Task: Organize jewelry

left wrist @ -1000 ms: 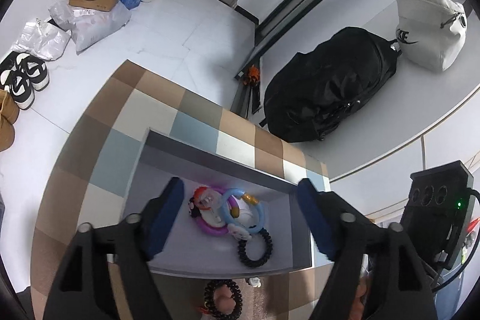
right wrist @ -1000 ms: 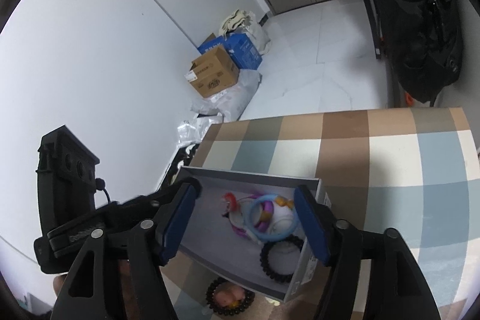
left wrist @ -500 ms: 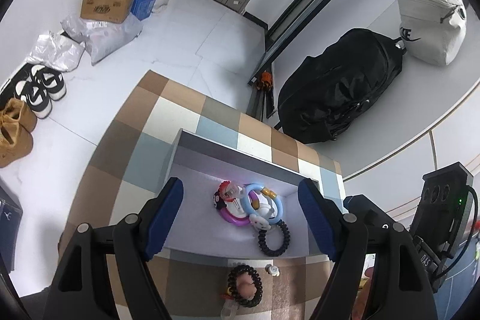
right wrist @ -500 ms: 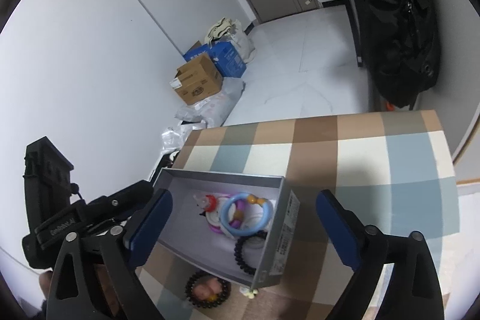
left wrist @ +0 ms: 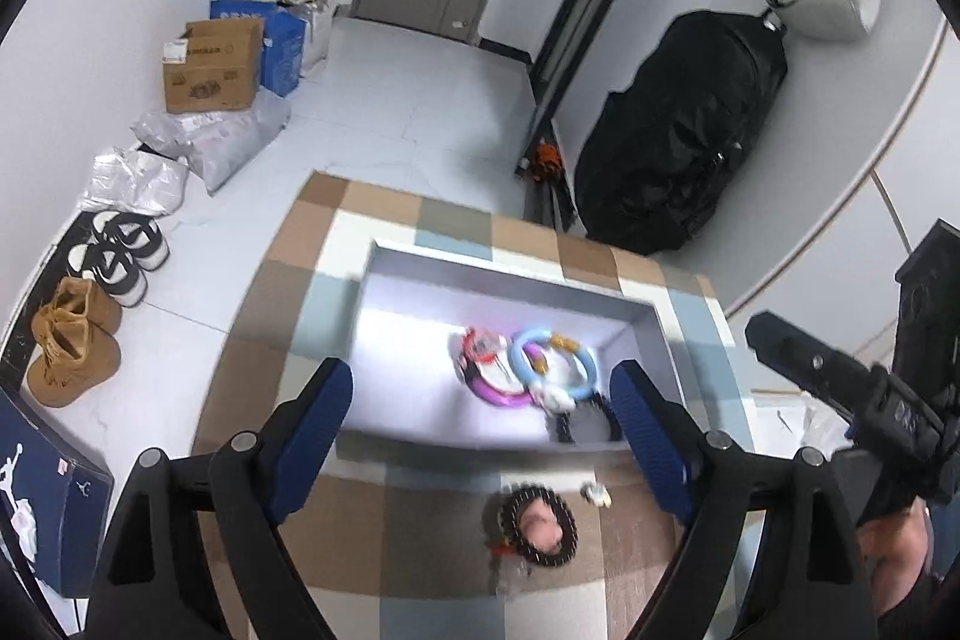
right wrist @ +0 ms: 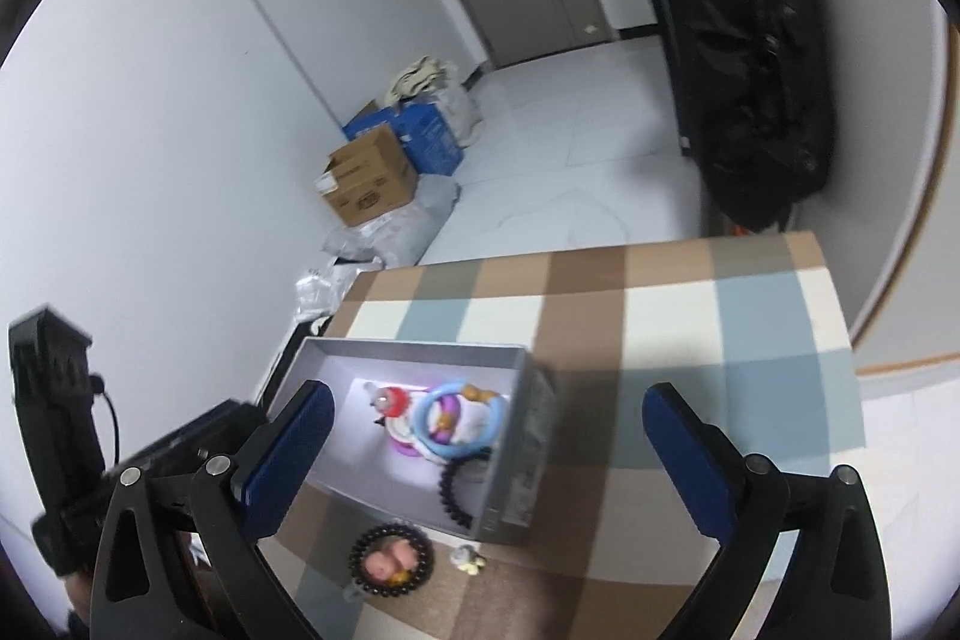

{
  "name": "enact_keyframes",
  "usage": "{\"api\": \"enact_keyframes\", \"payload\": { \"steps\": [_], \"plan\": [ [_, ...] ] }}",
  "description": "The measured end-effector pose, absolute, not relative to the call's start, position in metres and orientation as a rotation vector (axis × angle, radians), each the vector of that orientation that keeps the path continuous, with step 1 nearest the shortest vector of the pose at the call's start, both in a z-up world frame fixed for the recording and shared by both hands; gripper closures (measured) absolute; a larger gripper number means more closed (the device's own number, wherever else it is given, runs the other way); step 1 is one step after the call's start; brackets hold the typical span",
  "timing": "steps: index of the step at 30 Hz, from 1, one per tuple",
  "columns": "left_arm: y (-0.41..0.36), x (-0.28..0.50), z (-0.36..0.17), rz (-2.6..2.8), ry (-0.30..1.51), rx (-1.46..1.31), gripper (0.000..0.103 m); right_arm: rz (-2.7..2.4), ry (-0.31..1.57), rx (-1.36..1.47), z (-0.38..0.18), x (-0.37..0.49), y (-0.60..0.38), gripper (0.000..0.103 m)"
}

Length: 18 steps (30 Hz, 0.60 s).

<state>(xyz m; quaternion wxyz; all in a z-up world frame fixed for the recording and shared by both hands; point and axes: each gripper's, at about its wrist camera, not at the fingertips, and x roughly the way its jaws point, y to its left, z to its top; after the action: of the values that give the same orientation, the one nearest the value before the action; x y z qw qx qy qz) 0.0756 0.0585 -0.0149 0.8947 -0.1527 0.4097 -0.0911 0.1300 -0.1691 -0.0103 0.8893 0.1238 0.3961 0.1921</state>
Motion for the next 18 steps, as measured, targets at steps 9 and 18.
{"api": "enact_keyframes", "payload": {
  "steps": [9, 18],
  "plan": [
    [0.046, 0.060, -0.027, -0.260, 0.899, -0.292, 0.018, 0.354, 0.832, 0.256, -0.015, 0.107, -0.188, 0.000],
    [0.022, 0.045, -0.036, -0.302, 0.948, -0.200, 0.017, 0.313, 0.897, 0.283, -0.031, 0.088, -0.202, 0.000]
  ]
}}
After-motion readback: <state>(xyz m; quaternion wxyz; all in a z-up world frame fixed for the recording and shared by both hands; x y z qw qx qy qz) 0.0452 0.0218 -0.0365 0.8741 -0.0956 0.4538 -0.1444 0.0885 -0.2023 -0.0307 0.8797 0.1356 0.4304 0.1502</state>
